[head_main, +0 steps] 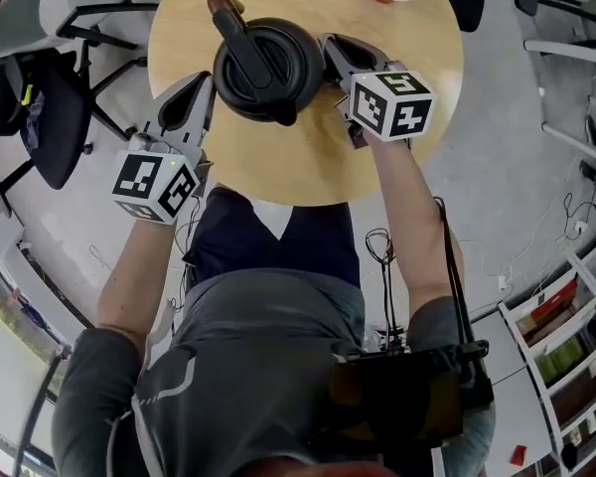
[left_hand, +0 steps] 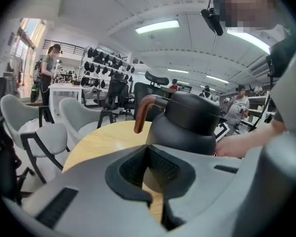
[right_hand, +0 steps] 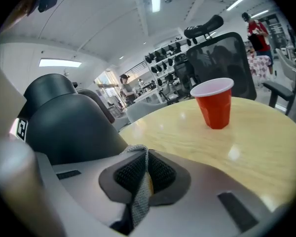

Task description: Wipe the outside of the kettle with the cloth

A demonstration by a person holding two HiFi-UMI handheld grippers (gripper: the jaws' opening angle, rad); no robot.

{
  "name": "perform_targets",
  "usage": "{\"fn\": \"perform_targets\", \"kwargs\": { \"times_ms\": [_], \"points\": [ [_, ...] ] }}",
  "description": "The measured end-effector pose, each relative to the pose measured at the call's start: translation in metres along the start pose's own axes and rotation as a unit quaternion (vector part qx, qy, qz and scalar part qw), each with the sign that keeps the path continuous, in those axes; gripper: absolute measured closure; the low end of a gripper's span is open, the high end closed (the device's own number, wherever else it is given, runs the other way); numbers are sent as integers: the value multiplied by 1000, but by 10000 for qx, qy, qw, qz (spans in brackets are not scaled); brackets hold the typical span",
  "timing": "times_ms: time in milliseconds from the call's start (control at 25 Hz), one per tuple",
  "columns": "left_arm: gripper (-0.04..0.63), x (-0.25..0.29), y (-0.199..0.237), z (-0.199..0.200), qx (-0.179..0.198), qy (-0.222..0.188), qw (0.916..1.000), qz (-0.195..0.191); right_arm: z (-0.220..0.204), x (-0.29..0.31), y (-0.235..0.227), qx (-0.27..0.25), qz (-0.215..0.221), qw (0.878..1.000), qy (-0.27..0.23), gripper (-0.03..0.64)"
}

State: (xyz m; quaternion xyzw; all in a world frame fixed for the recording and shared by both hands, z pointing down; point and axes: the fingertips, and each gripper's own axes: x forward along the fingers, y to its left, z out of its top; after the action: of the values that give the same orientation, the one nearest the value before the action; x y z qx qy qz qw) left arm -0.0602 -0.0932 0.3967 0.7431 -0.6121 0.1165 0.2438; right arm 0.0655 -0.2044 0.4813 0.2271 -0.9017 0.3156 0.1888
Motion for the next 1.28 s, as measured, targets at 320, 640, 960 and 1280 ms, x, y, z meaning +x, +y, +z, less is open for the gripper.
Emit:
{"fn": "perform_targets", "kwargs": {
  "times_ms": [320, 640, 960, 1280],
  "points": [
    [588, -8, 6, 5, -111, -97, 9994, 327, 13, 31, 6, -791, 733, 9911, 782, 581],
    [588, -19, 1, 8, -325, -272, 9968, 679, 20, 61, 20, -1562, 1359, 9695, 1313, 581],
    [588, -42, 3, -2, -503, -392, 9927, 1025, 17, 88, 43, -2224, 2290, 9248, 2070, 581],
    [588, -59, 1, -4, -661, -512, 9886, 1255, 12, 102, 63, -2406, 2770, 8947, 2547, 581]
  ]
}}
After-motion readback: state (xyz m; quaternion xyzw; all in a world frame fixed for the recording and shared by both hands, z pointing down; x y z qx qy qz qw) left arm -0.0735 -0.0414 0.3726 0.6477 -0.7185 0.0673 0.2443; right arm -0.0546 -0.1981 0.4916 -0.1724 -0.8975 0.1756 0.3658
